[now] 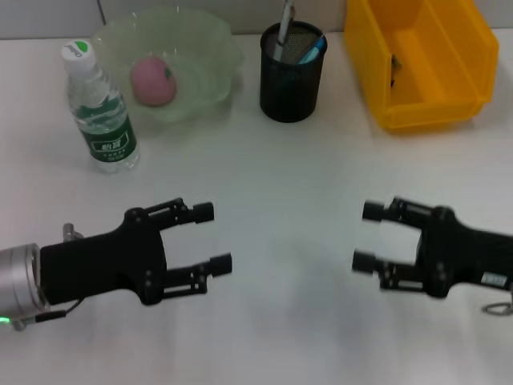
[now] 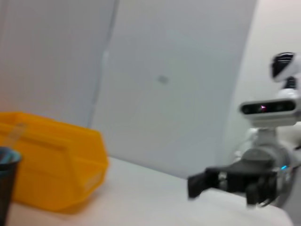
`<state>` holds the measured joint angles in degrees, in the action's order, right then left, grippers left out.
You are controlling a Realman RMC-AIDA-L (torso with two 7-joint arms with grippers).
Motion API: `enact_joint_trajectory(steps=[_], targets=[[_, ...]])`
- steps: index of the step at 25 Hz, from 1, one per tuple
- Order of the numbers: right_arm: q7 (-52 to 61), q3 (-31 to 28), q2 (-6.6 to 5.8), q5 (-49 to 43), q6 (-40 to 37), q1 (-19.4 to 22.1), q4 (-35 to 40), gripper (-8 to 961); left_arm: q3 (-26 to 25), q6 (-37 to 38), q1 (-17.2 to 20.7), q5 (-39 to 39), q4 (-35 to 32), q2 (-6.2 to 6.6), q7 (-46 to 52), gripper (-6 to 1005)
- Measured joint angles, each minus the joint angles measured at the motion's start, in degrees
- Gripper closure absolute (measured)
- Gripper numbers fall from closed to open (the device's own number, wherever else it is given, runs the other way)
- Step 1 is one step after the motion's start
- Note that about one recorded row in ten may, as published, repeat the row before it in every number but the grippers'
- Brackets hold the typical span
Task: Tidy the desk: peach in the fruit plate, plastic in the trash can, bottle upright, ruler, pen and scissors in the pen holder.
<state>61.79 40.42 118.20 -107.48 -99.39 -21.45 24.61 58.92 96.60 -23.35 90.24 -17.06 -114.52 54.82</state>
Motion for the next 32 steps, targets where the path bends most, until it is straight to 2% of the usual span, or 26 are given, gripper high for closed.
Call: enact_joint_trajectory(steps=[10,19,32], targets=[[-5.23,0.01,-0.41,-7.48,-1.87,-0.75,1.96,135,0.26,2.66,0.79,1.99,-0.69,0.08,1.30,216],[-6.32,0.09,-0.24,-7.78,-1.90,-1.70,3.19,135,0.34,3.47,2.40,2.00,-2.34,0.55,1.79,216],[-5.92,-0.17,-0.04,-7.84,-1.51,-2.75,3.26,135,0.21,3.24,2.21,4.96,-3.68,1.01,1.96,216]])
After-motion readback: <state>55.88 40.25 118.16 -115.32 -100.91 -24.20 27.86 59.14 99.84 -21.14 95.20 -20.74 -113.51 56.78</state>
